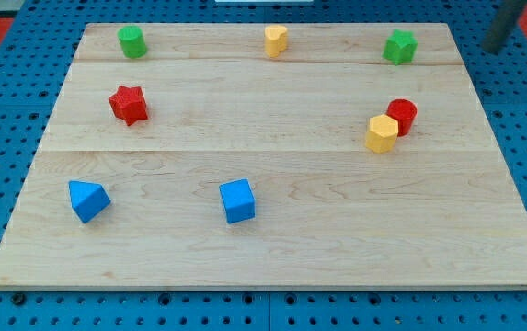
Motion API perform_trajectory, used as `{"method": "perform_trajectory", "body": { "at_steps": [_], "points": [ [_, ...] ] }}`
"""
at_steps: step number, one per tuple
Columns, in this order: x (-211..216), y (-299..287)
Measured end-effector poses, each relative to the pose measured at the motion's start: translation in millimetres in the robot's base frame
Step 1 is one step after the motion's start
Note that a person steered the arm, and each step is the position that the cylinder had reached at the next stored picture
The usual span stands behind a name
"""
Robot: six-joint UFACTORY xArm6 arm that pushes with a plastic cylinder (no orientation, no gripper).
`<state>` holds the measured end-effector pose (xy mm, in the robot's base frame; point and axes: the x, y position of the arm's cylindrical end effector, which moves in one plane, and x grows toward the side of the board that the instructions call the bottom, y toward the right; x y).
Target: Push green star into red circle
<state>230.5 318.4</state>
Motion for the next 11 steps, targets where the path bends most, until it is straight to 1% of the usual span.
{"method": "perform_trajectory", "body": {
  "at_steps": [1, 2, 3, 4, 5, 6, 8, 9, 10, 11],
  "points": [
    [-22.1, -50.5],
    [14.7, -82.0],
    [38.4, -113.0],
    [6.1, -99.4],
    [-3.7, -130.9],
    [5.9, -168.6],
    [86.3, -174.6],
    [96.1, -174.0],
    [72.0, -174.0],
    [60.0, -174.0]
  ]
}}
